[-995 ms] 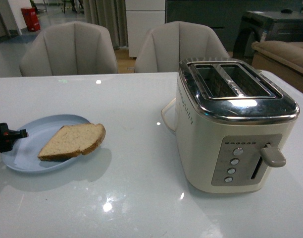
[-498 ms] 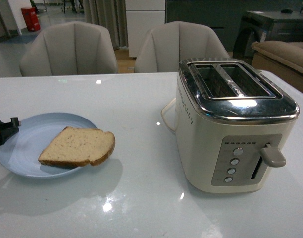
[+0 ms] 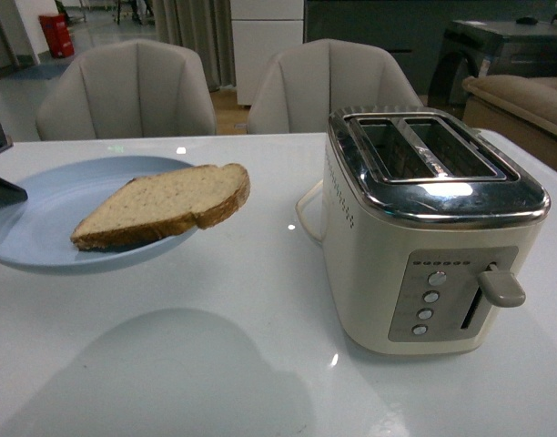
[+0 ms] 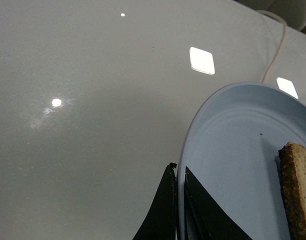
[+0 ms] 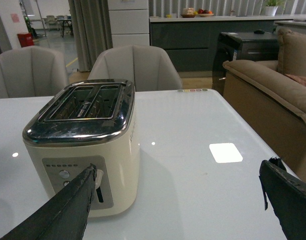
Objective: Left arm holds plate, right arm toasts bread
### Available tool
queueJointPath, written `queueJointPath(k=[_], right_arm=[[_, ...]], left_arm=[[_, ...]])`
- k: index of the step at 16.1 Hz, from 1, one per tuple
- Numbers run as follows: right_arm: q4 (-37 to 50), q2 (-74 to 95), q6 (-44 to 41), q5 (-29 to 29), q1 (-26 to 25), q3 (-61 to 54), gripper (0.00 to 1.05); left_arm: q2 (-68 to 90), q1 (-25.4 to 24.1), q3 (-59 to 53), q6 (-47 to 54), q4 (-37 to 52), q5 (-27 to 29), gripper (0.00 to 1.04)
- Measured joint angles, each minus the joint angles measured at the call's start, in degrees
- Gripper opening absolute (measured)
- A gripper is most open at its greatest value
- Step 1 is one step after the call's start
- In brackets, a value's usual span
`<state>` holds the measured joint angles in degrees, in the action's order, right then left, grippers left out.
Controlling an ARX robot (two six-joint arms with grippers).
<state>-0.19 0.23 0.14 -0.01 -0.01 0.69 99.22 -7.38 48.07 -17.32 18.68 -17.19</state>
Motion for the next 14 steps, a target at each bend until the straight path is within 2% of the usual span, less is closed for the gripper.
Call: queueJointPath(k=[5,8,14], right_arm=[[0.00,0.00,0.00,0.00,0.00,0.00,0.98],[0.00,0.00,0.00,0.00,0.00,0.00,0.98],[0.00,0.00,0.00,0.00,0.00,0.00,0.98]], left_arm=[[-16.09,6.75,-0.42,-5.70,-10.08,4.48,0.03],[-21.29,10.34,2.78,-8.07,-16.83,5.01,0.03],[-20.59,10.16,4.04,-8.20,-19.56,5.95,0.03]])
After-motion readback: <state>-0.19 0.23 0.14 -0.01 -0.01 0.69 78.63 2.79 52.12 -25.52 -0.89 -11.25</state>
